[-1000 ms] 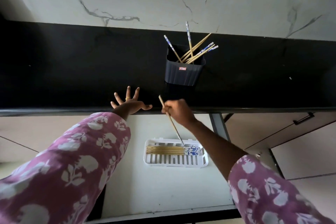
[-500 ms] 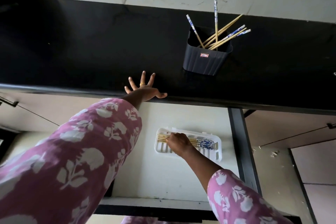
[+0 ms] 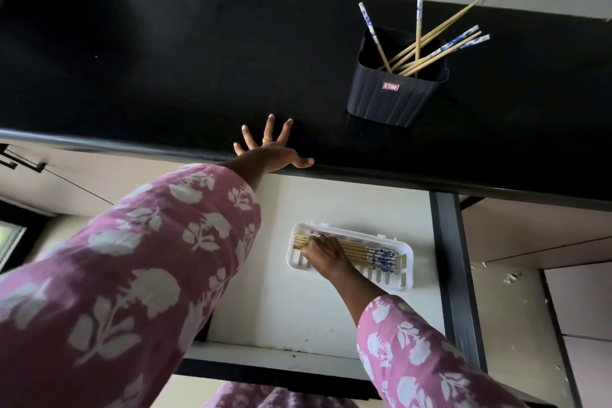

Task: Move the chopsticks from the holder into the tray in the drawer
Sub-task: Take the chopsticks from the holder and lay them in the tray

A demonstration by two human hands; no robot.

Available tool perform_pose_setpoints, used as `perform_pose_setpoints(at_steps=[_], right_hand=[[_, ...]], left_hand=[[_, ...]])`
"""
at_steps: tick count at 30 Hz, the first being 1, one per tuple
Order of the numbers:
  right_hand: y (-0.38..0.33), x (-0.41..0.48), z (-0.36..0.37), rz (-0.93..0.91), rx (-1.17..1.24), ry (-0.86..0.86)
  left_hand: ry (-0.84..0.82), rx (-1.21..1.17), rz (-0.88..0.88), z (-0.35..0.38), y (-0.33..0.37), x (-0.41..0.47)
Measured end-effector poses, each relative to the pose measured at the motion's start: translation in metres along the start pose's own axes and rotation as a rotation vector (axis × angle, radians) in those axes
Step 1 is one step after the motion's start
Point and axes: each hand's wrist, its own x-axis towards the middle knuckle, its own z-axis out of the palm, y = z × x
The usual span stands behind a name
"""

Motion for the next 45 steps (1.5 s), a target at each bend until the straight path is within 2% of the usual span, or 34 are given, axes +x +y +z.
perform_pose_setpoints(at_steps=[7, 12, 14, 22, 29, 32, 37, 43, 45], right_hand=[[0.019, -0.007, -0.007, 0.005, -0.006, 0.086], [0.049, -0.021, -0.032, 0.04, -0.037, 0.32], [0.065, -0.026, -0.042, 0.106, -0.014, 0.374], [0.119, -0.047, -0.104, 0.283, -0.143, 0.79], [0.151, -0.056, -0.167, 0.489, -0.023, 1.077], [0.16, -0.052, -0.189, 0.542, 0.107, 1.155], [0.174, -0.037, -0.227, 0.75, 0.391, 1.065], [0.193, -0.017, -0.258, 1.026, 0.904, 1.083], [0.2, -0.013, -0.261, 1.087, 1.008, 1.089]], left_hand=[[0.008, -0.01, 0.002, 0.001, -0.001, 0.0], [0.008, -0.008, 0.004, 0.0, -0.001, -0.002], [0.01, -0.013, 0.012, -0.001, -0.001, -0.004], [0.008, -0.061, 0.023, 0.0, -0.004, -0.009], [0.01, -0.036, 0.026, -0.001, -0.004, -0.006], [0.01, -0.033, 0.024, 0.0, -0.003, -0.006], [0.011, -0.047, 0.02, 0.0, -0.003, -0.004], [-0.013, -0.025, 0.023, -0.001, -0.004, 0.001], [-0.015, -0.017, 0.017, -0.001, -0.004, 0.002]])
